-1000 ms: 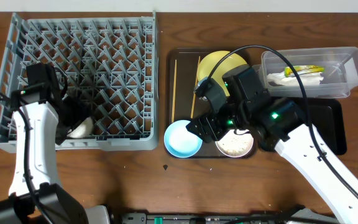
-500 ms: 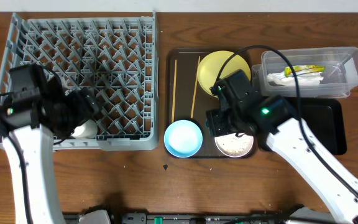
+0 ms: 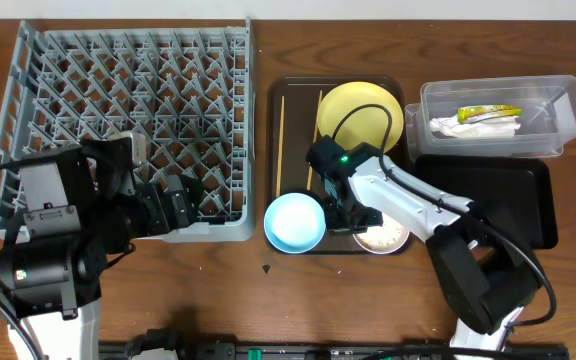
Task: Sort waste into correct bins and load items into the dishwasher
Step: 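Grasp the white-pink bowl with the right gripper and lift it, then tip the white-pink bowl over the black tray to pour out rice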
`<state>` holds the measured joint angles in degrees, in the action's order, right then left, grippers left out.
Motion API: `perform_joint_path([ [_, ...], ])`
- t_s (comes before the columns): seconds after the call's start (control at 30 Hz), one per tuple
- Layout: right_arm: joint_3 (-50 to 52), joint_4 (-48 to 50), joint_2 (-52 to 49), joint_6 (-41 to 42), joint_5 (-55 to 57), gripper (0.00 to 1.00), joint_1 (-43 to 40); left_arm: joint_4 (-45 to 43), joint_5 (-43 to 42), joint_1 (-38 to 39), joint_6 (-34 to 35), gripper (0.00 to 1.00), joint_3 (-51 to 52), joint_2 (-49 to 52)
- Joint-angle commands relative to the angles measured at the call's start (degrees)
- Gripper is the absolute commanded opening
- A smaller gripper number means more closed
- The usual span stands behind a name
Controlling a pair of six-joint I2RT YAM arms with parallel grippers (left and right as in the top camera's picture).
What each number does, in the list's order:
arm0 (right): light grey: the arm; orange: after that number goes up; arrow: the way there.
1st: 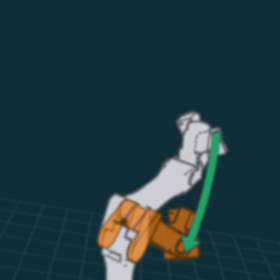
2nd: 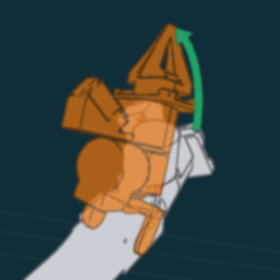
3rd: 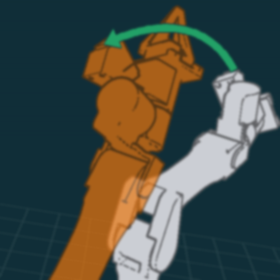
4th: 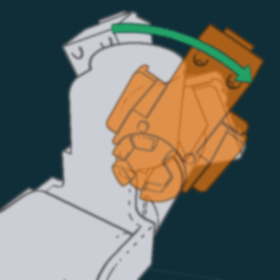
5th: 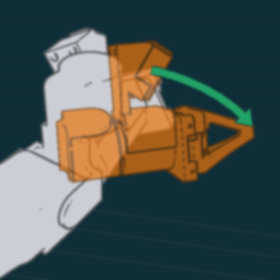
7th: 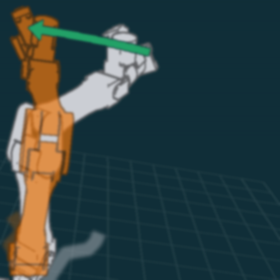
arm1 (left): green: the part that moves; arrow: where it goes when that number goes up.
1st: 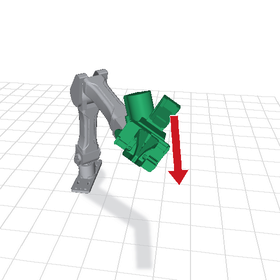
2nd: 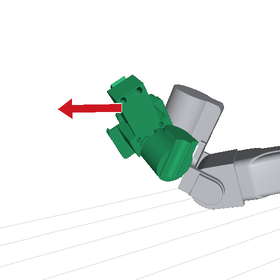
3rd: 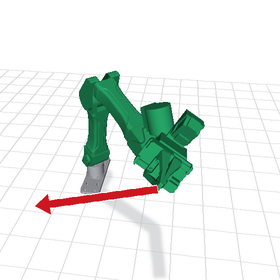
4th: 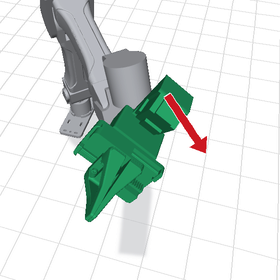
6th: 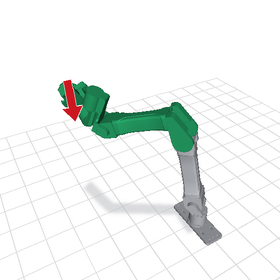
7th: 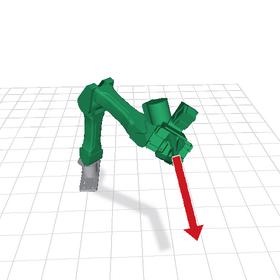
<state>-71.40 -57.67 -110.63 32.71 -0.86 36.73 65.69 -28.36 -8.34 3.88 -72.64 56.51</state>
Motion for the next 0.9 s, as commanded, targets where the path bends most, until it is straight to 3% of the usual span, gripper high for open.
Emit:
perform_joint_path([
  [0.0, 0.2, -0.1, 1.2, 1.1, 0.0, 0.01, 0.3, 0.3, 1.3, 0.3, -1.7, 0.92, -0.7, 1.2],
  [0.13, 0.2, -0.6, 7.6, -1.3, -1.2, 0.01, -1.0, 0.3, 1.6, 0.3, -1.7, 0.92, -0.7, 3.1],
  [0.27, 0.2, 0.9, 15.0, -8.3, -10.7, 0.01, -6.3, 0.3, 1.6, 0.3, -1.7, 0.92, -0.7, 4.3],
  [0.47, 0.2, 1.0, 23.3, -19.0, -29.0, 0.01, -21.7, 0.5, 1.6, 0.5, -1.7, 0.92, -0.7, 4.7],
  [0.67, 0.9, -2.5, 23.0, -34.9, -46.2, 0.01, -39.6, 0.9, 1.6, 0.5, -1.7, 0.92, -0.7, 4.7],
  [0.87, 7.1, 4.3, 22.1, -38.9, -60.8, 0.01, -51.8, 0.9, 1.6, 0.5, -1.7, 0.92, -0.7, 4.7],
])
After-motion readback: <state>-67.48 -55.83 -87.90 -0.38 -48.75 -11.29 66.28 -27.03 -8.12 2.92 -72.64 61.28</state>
